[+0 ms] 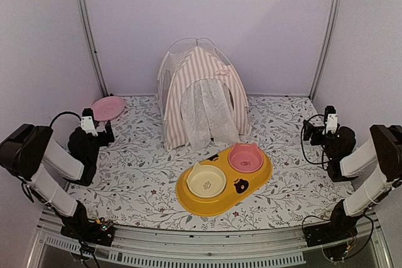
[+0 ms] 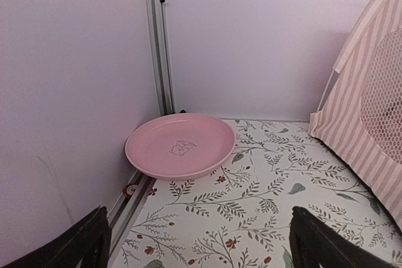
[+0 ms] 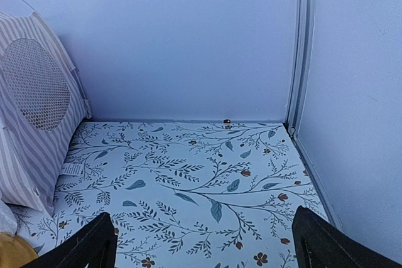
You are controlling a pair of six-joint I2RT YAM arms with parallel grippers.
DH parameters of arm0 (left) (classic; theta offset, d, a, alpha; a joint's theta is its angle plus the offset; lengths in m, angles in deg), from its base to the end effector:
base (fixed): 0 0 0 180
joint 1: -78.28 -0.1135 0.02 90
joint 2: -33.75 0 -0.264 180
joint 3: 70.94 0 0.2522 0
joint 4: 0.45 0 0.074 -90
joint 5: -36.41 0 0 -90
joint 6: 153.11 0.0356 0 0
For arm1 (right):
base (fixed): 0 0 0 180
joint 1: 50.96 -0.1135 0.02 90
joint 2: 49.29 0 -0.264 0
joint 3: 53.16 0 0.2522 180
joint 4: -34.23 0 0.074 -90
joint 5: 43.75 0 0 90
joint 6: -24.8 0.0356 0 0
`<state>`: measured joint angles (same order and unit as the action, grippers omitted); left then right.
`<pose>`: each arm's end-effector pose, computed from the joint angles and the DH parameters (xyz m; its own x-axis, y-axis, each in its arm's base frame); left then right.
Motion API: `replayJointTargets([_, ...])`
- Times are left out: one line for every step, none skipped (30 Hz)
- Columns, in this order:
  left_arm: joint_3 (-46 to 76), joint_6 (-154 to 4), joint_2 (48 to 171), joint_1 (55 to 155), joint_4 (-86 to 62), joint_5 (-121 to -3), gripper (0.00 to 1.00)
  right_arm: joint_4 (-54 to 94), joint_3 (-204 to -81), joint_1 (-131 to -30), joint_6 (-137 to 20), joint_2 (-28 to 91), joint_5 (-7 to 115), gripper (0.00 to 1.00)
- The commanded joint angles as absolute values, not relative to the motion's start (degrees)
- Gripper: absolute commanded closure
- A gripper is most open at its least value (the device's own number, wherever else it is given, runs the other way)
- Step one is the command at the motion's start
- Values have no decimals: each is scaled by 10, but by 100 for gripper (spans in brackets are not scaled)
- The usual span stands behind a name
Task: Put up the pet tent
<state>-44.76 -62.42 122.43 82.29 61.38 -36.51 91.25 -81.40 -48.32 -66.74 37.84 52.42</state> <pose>0.2385 -0.0062 0.1525 -0.0144 0.0125 -0.9998 -0.2260 0.9740 0.0155 0.2463 -0.0075 0.1577 -0.0309 -0.0253 -0.9992 -0.0624 0.9978 -0.0234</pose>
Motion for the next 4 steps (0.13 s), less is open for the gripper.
replayJointTargets([-439, -618, 1228, 819, 625, -371, 1, 917, -821, -485, -672, 385, 528, 1])
replayJointTargets([-440, -618, 1228, 818, 625, -371, 1, 917, -821, -485, -672, 385, 528, 1])
replayJointTargets([-440, -618, 1228, 818, 625, -371, 0, 917, -821, -485, -672, 386, 528, 1])
replayJointTargets([-440, -618, 1228, 819, 625, -371, 1, 917, -821, -485, -672, 386, 528, 1])
